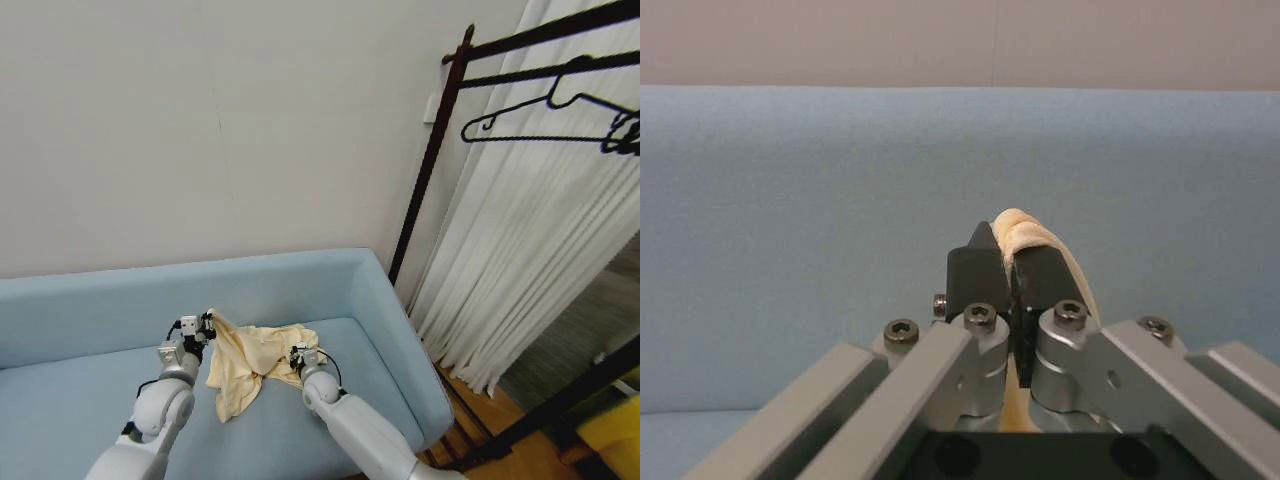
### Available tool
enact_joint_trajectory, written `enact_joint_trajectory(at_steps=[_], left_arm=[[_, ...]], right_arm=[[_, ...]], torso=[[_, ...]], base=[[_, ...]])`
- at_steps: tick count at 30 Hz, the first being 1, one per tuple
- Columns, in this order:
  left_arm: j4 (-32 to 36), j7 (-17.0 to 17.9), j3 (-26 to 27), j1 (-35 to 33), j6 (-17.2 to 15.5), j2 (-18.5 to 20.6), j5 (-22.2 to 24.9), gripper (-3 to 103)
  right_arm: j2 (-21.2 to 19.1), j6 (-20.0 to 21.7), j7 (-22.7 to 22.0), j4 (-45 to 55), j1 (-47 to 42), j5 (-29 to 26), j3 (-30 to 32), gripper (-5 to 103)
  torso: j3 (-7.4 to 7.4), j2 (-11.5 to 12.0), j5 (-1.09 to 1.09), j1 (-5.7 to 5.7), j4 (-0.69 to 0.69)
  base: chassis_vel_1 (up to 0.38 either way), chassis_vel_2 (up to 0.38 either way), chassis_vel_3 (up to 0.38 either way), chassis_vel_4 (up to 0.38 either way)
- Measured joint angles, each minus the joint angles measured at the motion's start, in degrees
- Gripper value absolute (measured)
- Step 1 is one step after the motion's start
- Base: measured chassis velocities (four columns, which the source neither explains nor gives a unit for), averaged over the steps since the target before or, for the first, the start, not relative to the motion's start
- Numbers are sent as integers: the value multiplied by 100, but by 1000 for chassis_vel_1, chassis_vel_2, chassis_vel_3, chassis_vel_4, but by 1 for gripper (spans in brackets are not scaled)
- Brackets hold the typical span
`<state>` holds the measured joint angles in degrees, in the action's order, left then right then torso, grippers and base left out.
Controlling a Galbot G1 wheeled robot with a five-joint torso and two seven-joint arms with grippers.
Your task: Pick up the clothes from the sofa and hang them on the clothes hanger.
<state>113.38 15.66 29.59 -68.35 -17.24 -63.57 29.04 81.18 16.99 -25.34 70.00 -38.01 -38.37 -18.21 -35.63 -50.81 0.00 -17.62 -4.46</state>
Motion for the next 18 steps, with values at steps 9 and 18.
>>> enact_joint_trajectory(at_steps=[9,18], left_arm=[[14,-1,14,-27,-13,13,-4,1],[5,-22,25,-36,-8,29,-13,1]], right_arm=[[-144,-12,-102,252,-52,45,-67,28],[-478,-17,-244,772,-67,160,-48,28]], torso=[[0,0,0,0,0],[0,0,0,0,0]], base=[[0,0,0,0],[0,0,0,0]])
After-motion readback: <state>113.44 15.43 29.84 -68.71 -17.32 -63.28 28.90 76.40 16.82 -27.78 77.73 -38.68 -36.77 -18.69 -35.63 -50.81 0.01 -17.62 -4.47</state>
